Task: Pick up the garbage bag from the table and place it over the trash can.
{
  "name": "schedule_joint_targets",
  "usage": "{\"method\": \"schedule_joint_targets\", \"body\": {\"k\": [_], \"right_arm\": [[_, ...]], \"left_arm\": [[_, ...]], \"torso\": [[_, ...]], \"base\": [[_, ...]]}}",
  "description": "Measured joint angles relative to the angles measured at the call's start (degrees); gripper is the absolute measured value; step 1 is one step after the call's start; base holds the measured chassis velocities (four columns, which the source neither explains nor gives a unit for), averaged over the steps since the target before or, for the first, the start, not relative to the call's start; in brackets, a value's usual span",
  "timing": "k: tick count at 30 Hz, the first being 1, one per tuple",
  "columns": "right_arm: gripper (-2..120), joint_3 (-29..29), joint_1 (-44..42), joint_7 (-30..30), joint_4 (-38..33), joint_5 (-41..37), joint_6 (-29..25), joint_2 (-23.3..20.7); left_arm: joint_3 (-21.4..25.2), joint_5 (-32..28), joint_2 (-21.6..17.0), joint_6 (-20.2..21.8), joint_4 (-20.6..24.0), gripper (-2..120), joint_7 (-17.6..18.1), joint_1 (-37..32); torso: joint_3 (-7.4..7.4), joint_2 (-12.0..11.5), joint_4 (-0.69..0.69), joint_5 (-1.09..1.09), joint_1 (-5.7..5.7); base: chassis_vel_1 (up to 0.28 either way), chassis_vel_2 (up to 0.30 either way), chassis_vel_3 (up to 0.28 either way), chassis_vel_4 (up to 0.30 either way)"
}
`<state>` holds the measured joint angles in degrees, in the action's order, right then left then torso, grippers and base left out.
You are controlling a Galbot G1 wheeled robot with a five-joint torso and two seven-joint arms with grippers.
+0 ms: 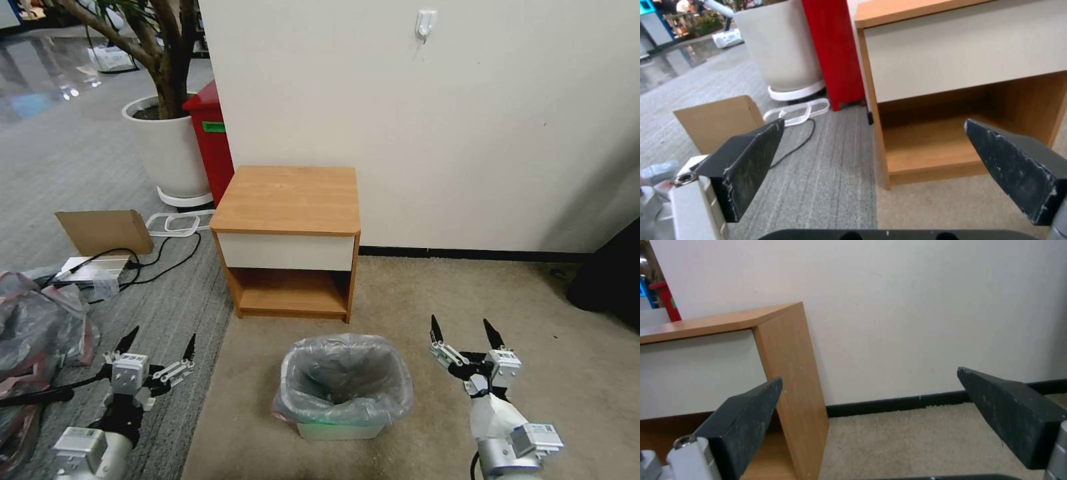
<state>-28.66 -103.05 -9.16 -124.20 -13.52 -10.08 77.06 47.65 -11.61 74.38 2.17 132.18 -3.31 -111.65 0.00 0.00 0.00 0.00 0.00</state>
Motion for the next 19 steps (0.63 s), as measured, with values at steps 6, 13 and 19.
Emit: {"method": "schedule_joint_targets", "body": {"k": [6, 13, 19], "right_arm": [[100, 0.1, 0.1, 0.0, 0.0, 0.0, 0.0, 0.0], [100, 0.1, 0.1, -0.1, 0.0, 0.0, 0.1, -0.1], [100, 0.2, 0.2, -0.1, 0.0, 0.0, 0.2, -0.1]], "left_arm": [[-0.2, 0.0, 0.0, 0.1, -0.1, 100, 0.0, 0.1], [-0.3, -0.1, 0.0, 0.1, -0.1, 100, 0.2, 0.2], [-0.3, -0.1, 0.0, 0.2, -0.2, 100, 0.3, 0.2]], "torso": [[0.0, 0.0, 0.0, 0.0, 0.0], [0.0, 0.0, 0.0, 0.0, 0.0], [0.0, 0.0, 0.0, 0.0, 0.0]], "base": [[0.0, 0.0, 0.0, 0.0], [0.0, 0.0, 0.0, 0.0], [0.0, 0.0, 0.0, 0.0]]}}
